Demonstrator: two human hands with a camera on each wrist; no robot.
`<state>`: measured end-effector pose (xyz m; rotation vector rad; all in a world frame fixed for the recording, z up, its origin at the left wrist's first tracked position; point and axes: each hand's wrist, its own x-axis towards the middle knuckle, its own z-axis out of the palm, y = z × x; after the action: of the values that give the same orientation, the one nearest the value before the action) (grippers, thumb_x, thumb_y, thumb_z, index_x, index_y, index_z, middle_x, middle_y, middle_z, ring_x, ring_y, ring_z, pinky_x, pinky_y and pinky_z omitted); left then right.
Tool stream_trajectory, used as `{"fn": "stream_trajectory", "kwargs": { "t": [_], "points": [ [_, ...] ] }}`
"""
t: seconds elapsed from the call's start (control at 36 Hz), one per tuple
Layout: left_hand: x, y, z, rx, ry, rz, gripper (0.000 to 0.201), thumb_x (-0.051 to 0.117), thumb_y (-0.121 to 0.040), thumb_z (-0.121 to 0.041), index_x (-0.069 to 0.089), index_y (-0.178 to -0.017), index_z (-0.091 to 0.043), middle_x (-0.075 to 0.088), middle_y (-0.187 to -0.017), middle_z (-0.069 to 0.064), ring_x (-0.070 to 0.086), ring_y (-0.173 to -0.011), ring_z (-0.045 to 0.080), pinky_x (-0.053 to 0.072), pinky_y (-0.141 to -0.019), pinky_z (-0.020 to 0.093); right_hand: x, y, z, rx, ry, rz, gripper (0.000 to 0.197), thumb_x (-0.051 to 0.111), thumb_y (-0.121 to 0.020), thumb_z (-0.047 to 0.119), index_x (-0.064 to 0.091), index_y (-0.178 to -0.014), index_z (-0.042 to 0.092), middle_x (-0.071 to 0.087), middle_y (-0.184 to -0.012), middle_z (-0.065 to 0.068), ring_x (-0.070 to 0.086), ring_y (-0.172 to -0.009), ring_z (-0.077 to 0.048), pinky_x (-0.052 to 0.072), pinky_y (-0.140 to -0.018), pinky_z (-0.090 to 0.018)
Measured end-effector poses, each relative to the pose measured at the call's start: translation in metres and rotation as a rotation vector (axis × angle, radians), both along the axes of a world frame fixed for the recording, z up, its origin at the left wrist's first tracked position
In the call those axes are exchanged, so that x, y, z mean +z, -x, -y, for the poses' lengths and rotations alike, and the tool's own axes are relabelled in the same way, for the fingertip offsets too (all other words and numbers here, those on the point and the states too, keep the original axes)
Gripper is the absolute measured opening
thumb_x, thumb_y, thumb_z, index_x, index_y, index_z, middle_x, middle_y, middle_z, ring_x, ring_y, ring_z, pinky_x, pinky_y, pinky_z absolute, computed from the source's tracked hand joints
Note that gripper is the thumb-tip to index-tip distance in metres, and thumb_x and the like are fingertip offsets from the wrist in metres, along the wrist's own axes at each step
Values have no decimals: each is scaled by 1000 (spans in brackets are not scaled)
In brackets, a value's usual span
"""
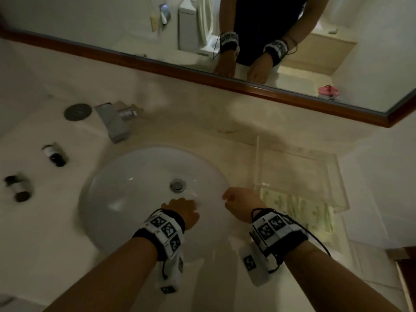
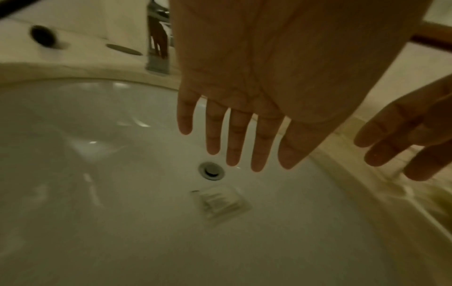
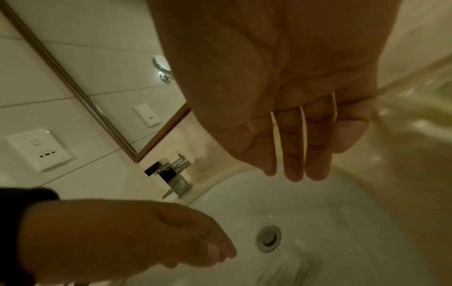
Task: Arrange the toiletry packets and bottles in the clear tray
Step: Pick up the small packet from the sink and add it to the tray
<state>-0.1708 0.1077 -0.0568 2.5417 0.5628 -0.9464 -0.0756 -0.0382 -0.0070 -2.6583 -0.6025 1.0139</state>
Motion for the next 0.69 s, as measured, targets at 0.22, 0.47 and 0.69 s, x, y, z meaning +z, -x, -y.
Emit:
{"fn": "stream_trajectory", "kwargs": {
  "t": [0.22, 0.47, 0.69],
  "points": [
    [-23, 10, -69, 94, 33, -147, 50, 44, -94, -41, 45, -135, -12, 47, -141, 11, 48, -127, 28, 41, -107, 35, -32, -8, -82, 118, 286, -183, 42, 55, -91, 20, 48, -132, 18, 49, -136, -8, 50, -123, -28, 44, -103, -39],
    [-66, -8, -106, 35, 31, -193, 51, 50, -93, -33, 42, -139, -12, 36, -149, 7, 40, -134, 27, 37, -111, 36, -83, -17, -114, 175, 421, -188, 62, 56, -90, 20, 27, -145, 24, 45, -142, -9, 47, -128, -29, 43, -103, -41],
    [-107, -26, -111, 42, 37, -166, 51, 50, -93, -34, 40, -140, -15, 40, -148, 8, 40, -136, 24, 35, -112, 38, -116, -16, -128, 298, 376, -120, 55, 46, -95, 27, 24, -145, 24, 44, -140, -9, 47, -126, -28, 42, -101, -39]
  ]
}}
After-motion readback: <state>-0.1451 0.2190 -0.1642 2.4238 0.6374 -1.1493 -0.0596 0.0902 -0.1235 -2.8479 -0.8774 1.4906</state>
